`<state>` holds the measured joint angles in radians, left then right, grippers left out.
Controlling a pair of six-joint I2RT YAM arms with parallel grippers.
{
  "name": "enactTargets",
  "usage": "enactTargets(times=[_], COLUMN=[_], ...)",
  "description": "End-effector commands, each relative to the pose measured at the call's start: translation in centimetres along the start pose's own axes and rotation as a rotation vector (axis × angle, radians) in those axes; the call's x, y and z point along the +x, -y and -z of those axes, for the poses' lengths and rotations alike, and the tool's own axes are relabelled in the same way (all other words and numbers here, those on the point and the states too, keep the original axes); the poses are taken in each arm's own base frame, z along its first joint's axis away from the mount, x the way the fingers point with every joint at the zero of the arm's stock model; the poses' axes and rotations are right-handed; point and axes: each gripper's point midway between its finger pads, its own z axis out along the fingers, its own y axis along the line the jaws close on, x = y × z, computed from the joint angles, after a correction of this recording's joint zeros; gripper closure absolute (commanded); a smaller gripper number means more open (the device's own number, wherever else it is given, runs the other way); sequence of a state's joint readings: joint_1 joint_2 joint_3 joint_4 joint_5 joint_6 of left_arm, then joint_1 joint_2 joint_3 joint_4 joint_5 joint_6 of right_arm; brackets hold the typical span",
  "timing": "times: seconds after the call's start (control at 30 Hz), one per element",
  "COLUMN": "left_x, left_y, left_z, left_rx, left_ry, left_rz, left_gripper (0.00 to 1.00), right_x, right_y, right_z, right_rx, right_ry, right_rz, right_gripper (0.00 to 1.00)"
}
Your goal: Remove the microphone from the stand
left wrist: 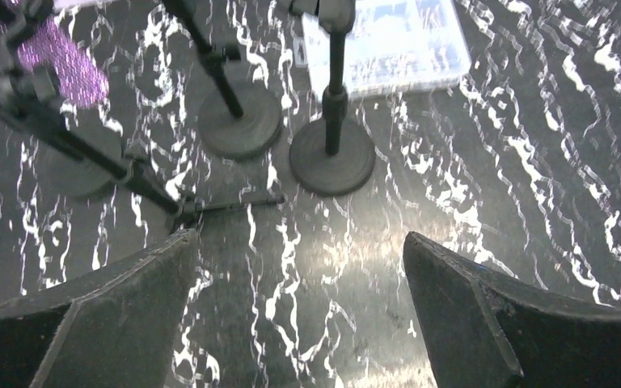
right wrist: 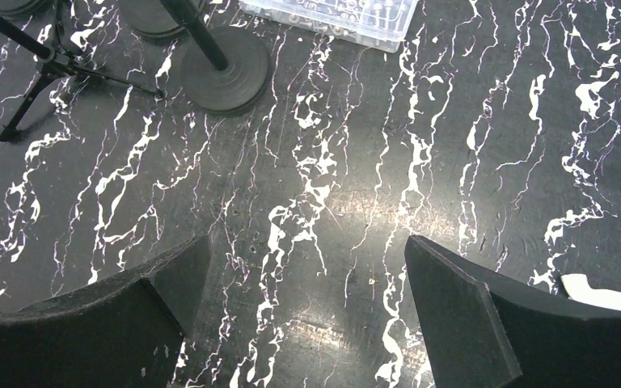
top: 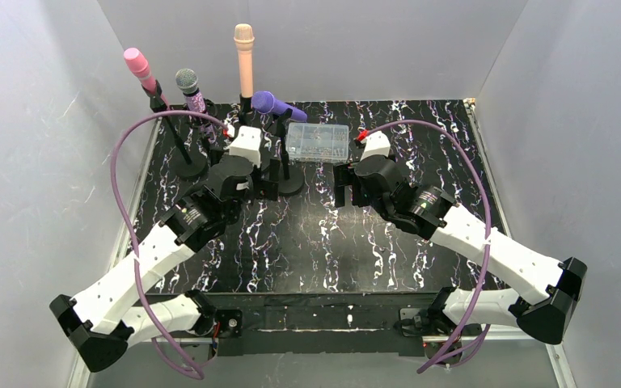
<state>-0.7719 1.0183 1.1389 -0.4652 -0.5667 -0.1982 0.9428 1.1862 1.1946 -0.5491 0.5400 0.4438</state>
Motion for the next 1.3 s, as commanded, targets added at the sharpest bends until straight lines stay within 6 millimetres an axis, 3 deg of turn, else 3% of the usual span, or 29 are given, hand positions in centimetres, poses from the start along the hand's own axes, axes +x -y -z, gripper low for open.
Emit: enactTargets(times=[0.0,0.07,0.37,0.5,0.83,1.27], left_x=[-4.3,-5.3,-8.6,-9.2,-10.7,-12.0], left_y=[0.7,1.6,0.9,2.0,1.9,1.9], left_z=[-1.4,-2.5,-6.3,-7.3,-10.8,-13.2], left_rx=[0.064,0.13,0.269,0.343,0.345,0.346], left_ry=[0.161,0.214,0.39,0.438,0.483,0.505], left_rz=[-0.006,-0.006,-0.021,-0.064,-0.069,-0.061], left_gripper=[0.01,0.01,0.01,0.0,0.01,0.26], right_x=[-1.1,-1.2,-1.7,-2.1,-4.5,-4.5], right_y=[-0.4,-0.4,-0.3,-0.3,-0.9,-0.6], right_z=[0.3,0.5,1.4,1.9,2.8,3.3], right_rx=[-0.029,-0.032,-0.062,-0.077,-0.116,-0.119], right_ry=[0.045,0.05,0.084,0.11,0.19,0.204], right_rz=[-0.007,-0.005,-0.023,-0.035,-0.059,-0.083], right_gripper=[0.0,0.0,0.0,0.0,0.0,0.0])
